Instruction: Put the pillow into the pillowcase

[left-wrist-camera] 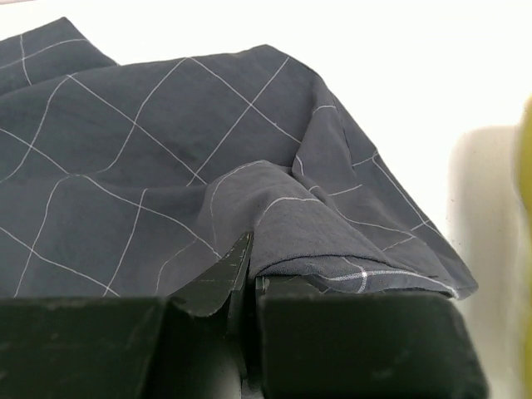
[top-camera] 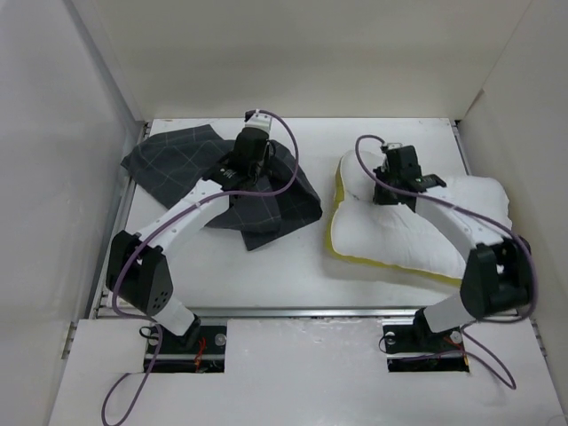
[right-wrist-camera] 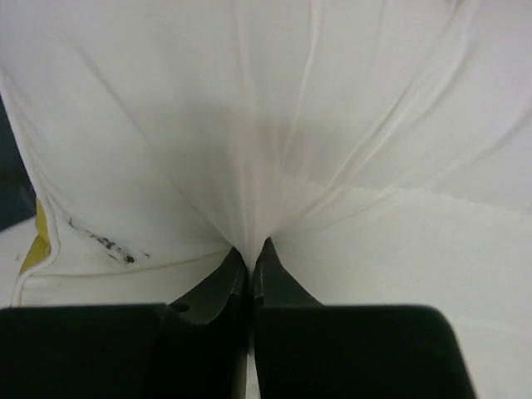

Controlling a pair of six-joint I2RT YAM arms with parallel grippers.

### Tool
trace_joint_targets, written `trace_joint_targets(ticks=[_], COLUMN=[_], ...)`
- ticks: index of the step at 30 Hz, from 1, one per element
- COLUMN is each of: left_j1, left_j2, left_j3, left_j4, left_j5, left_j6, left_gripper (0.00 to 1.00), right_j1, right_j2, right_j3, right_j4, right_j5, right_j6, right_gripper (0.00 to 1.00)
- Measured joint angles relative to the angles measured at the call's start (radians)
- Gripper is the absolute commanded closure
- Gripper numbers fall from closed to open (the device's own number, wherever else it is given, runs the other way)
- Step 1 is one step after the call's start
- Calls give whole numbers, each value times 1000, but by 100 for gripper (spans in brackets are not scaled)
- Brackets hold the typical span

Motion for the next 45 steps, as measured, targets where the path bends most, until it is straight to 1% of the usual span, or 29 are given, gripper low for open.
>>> trace_joint_targets(ticks=[5, 9, 12, 16, 19, 23, 26, 29, 33, 37, 41, 45], left_j1=[7, 13, 14, 14, 14, 14, 14, 14, 14, 14, 14, 7], left_j2=[31, 46, 55, 59, 62, 63, 47, -18, -105, -140, -142, -149], left_j3=[27, 36, 43, 55, 71, 76, 50, -21, -90, -112, -117, -143], left_j4=[-34, -57, -69, -81, -86, -87, -73, -72, -67, -60, -58, -56], left_j5=[10, 12, 28, 43, 51, 79, 102, 114, 122, 136, 142, 148], left_j6=[0, -1, -1, -1, -1, -1, -1, -1, -1, 0, 5, 14], left_gripper=[100, 100, 100, 100, 100, 100, 100, 100, 100, 100, 100, 100], right_j1=[51, 150, 267, 430, 502, 515, 515, 486, 382, 320, 288, 252], right_j2=[-309, -477, -521, -506, -487, -423, -314, -190, -57, 51, 166, 287], right_j3=[-159, -241, -258, -258, -268, -276, -232, -136, 6, 149, 292, 423], right_j4=[-60, -101, -122, -110, -98, -70, -60, -60, -43, -42, -38, -38], right_j5=[-50, -122, -189, -254, -283, -280, -209, -138, -135, -127, -169, -220], right_j6=[-2, -3, -2, -3, -9, -9, -14, -30, -60, -92, -107, -85], right_gripper=[100, 100, 100, 100, 100, 100, 100, 100, 100, 100, 100, 100])
